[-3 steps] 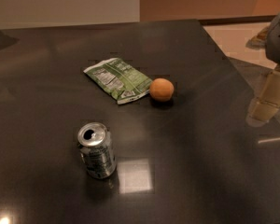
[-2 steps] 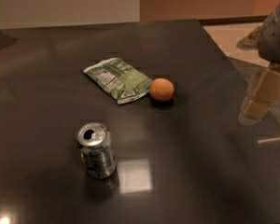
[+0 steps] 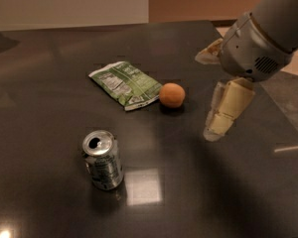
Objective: Knock 7up can over
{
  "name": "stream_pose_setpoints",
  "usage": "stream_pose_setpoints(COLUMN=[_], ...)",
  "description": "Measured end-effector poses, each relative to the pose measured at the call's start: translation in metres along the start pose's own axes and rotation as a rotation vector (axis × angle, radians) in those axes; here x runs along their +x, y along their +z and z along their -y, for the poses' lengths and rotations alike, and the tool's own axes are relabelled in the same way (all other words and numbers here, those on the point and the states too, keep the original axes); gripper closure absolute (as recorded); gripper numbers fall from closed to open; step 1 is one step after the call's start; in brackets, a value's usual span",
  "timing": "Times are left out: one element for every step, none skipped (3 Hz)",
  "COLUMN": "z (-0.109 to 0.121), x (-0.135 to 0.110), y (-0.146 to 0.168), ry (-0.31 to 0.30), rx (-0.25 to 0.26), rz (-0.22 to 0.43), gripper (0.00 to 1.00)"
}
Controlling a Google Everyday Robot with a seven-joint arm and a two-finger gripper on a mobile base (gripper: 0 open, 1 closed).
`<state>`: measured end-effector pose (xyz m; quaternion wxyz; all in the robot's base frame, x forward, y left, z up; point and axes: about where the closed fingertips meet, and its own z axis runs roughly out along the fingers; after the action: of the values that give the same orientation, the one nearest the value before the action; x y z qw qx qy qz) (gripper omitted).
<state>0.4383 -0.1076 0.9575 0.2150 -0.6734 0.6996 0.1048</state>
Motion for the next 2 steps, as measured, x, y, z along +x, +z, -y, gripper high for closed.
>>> stream_pose_setpoints(z=[-0.011,-0.017], x=[-0.034,-0.054], y=[0.024,0.038], ry=[-0.063,-0.099], rx=[-0.048,-0.076], rz=[0.082,0.128], gripper=[0.0,0.0])
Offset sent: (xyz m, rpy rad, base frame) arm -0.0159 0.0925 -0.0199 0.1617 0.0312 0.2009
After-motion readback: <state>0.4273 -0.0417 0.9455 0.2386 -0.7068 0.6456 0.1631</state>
